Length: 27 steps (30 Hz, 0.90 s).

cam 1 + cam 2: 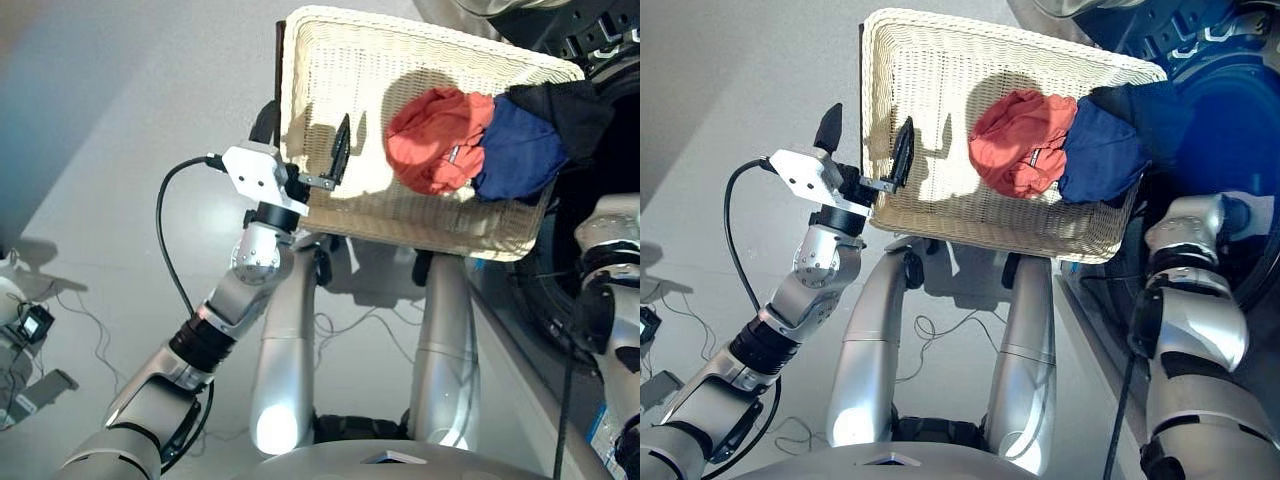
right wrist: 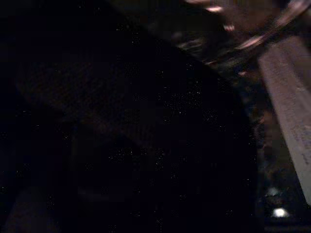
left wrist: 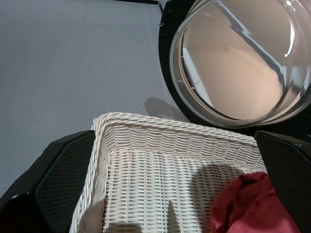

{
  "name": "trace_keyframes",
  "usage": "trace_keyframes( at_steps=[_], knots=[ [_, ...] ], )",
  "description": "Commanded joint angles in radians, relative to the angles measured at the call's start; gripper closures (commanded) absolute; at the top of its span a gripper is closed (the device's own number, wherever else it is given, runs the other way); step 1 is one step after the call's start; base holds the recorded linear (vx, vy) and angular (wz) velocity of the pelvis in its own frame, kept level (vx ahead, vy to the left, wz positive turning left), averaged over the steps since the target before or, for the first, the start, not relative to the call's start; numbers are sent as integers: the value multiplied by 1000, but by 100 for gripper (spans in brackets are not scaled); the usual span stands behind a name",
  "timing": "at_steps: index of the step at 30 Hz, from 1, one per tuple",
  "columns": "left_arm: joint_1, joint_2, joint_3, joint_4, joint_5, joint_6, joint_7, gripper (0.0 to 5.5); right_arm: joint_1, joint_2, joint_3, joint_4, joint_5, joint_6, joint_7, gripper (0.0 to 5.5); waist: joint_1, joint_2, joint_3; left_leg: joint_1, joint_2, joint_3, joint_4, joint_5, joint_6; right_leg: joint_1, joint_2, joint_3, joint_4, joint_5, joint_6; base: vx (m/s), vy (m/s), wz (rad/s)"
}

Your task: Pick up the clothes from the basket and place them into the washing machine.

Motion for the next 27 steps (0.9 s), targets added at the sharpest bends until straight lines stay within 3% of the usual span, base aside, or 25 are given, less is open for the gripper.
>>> trace_keyframes(
  at_steps=[1,4,5,6,13,17,22,27],
  knots=[
    [36,2,63,-137,3,-41,18,0,28,-104,-18,-32,83,-149,-62,550,-46,40,-16,39,58,-53,80,-123,-79,61,9,82,-42,-1,67,0,0,0],
    [41,16,71,-141,-1,-39,31,0,24,-91,-33,-52,109,-184,-85,550,-52,34,-16,38,60,-45,77,-123,-78,58,14,88,-50,6,66,0,0,0],
    [43,19,73,-148,-2,-38,32,0,29,-84,-30,-57,108,-179,-95,151,-54,32,-16,40,61,-42,77,-126,-77,59,14,90,-52,5,65,0,0,0],
    [42,21,72,-147,0,-39,35,0,29,-77,-20,-56,99,-163,-92,0,-54,30,-16,41,62,-41,78,-127,-77,59,15,91,-54,7,66,0,0,0],
    [20,-8,68,-126,16,-35,40,0,84,61,108,-106,-10,-66,11,0,-55,13,-16,55,62,-36,68,-125,-69,79,19,86,-71,11,60,0,0,0],
    [11,-54,87,-91,27,-46,51,0,171,222,179,-305,-130,-112,70,0,-65,-4,-16,75,61,-39,54,-117,-66,101,25,76,-80,11,56,0,0,0],
    [29,-83,91,-11,47,-42,29,0,378,415,357,-611,-331,-73,188,0,-89,-37,-16,109,60,-38,16,-98,-64,134,30,68,-112,27,54,0,0,0],
    [13,-107,48,152,84,-20,-11,0,517,468,515,-892,-514,-34,320,0,-113,-76,-16,153,63,-38,-19,-77,-66,179,33,60,-143,43,57,0,0,0]
  ],
)
